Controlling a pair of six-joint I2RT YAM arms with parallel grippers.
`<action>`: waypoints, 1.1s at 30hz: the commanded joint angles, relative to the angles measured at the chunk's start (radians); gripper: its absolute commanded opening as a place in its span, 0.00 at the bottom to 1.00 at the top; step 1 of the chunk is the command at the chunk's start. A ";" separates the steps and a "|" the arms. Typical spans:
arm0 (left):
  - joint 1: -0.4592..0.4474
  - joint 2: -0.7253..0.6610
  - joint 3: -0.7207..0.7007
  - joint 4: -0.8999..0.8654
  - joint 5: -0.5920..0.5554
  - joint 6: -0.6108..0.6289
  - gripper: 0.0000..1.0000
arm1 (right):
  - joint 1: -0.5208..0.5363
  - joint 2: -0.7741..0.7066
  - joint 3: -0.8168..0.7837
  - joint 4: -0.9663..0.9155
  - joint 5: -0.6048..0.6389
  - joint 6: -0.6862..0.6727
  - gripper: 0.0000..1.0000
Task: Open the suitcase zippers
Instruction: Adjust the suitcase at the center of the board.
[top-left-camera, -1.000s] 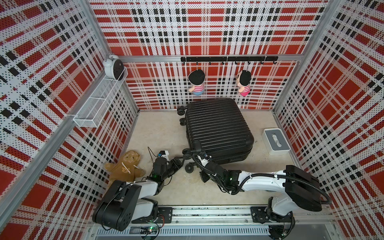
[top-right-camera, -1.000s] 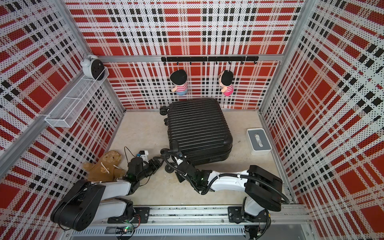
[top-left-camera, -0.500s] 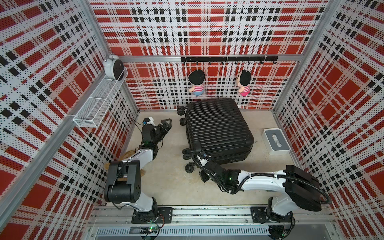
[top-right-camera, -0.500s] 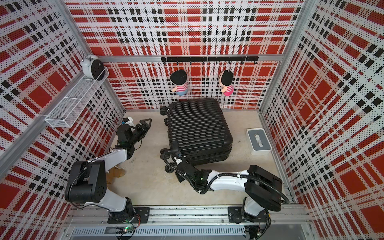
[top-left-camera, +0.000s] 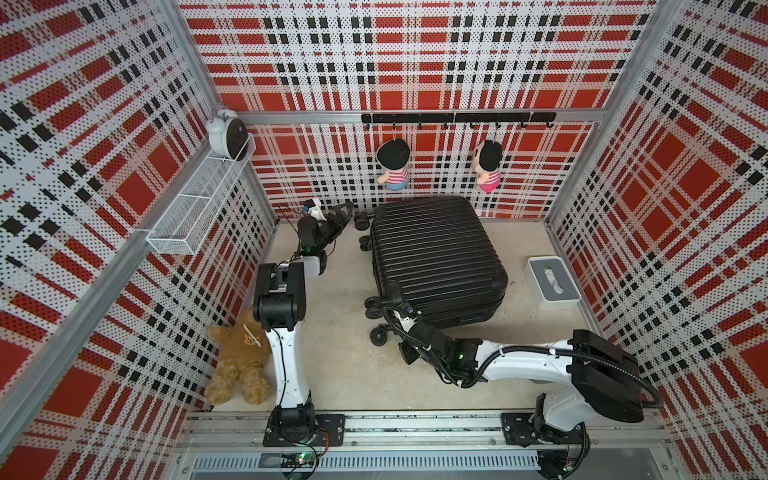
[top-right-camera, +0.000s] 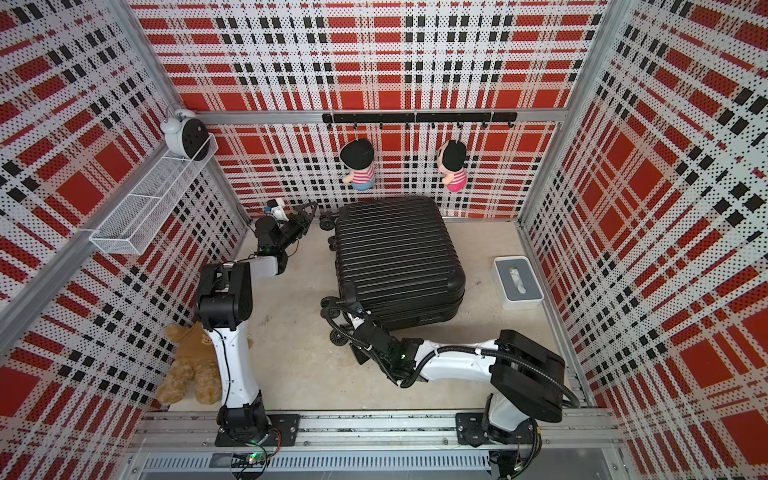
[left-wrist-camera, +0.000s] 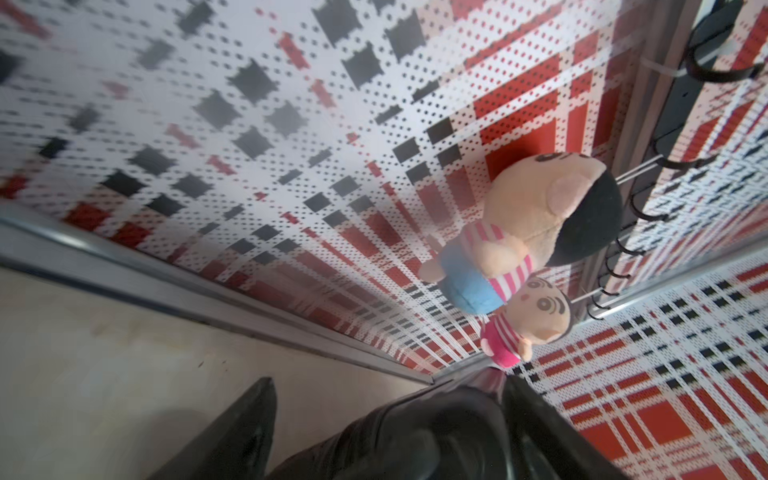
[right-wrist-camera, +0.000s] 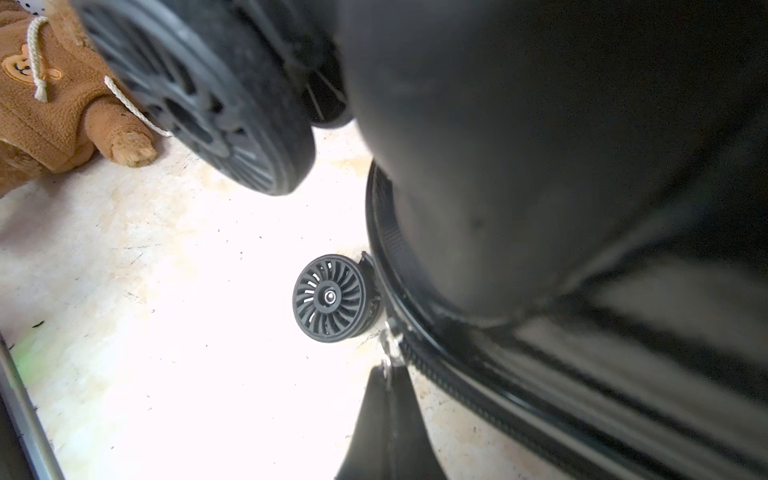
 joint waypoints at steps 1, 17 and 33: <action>-0.021 0.104 0.120 -0.019 0.105 0.036 0.85 | 0.030 -0.045 -0.010 -0.003 -0.021 0.002 0.00; -0.041 0.026 -0.056 0.062 0.163 0.079 0.75 | 0.030 -0.106 -0.049 -0.033 0.024 0.026 0.00; -0.048 -0.241 -0.581 0.284 0.133 0.085 0.73 | 0.047 -0.212 -0.129 -0.082 0.039 0.062 0.00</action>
